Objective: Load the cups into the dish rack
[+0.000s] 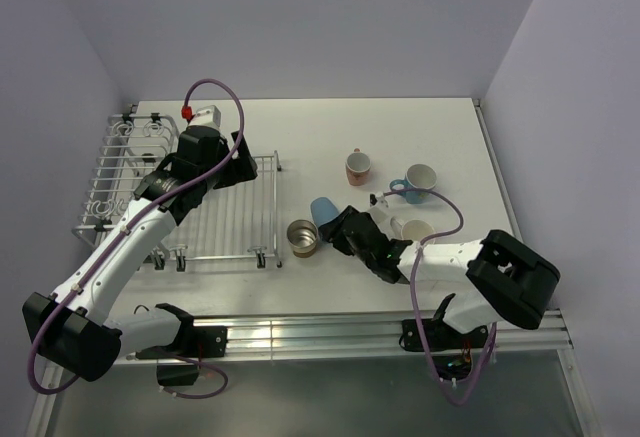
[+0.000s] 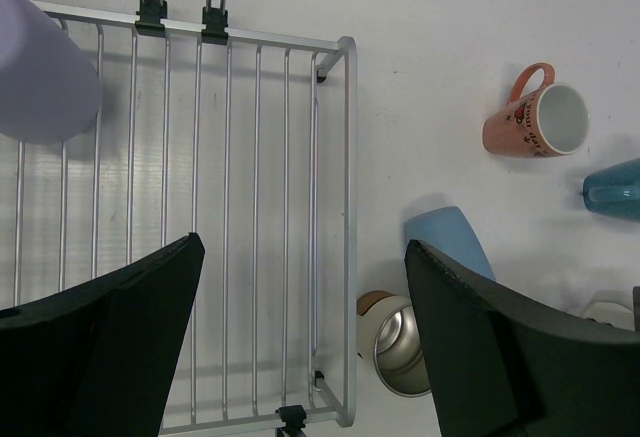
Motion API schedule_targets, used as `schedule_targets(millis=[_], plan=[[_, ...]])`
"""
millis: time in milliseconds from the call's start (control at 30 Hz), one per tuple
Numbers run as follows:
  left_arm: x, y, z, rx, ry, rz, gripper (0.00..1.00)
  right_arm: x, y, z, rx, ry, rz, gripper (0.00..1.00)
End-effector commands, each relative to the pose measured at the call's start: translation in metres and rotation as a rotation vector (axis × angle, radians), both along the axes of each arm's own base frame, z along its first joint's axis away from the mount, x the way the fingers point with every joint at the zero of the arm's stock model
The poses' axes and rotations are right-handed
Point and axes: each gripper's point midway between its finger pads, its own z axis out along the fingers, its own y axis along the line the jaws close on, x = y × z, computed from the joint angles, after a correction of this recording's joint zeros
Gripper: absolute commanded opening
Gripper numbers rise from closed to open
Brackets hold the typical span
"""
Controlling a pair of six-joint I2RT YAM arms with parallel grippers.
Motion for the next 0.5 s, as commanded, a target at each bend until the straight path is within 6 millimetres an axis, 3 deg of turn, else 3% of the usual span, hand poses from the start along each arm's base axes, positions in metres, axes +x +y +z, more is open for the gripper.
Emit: schedule_targets(millis=[0, 267, 467], plan=[[0.004, -0.006, 0.011, -0.009, -0.044, -0.031, 0.89, 0.016, 0.010, 0.016, 0.067, -0.046, -0.030, 0.48], [0.002, -0.006, 0.012, -0.016, -0.047, -0.031, 0.89, 0.027, 0.000, 0.023, 0.061, -0.087, -0.076, 0.39], [0.002, -0.010, 0.012, -0.033, -0.041, -0.042, 0.89, 0.037, -0.002, 0.032, 0.036, -0.126, -0.076, 0.15]])
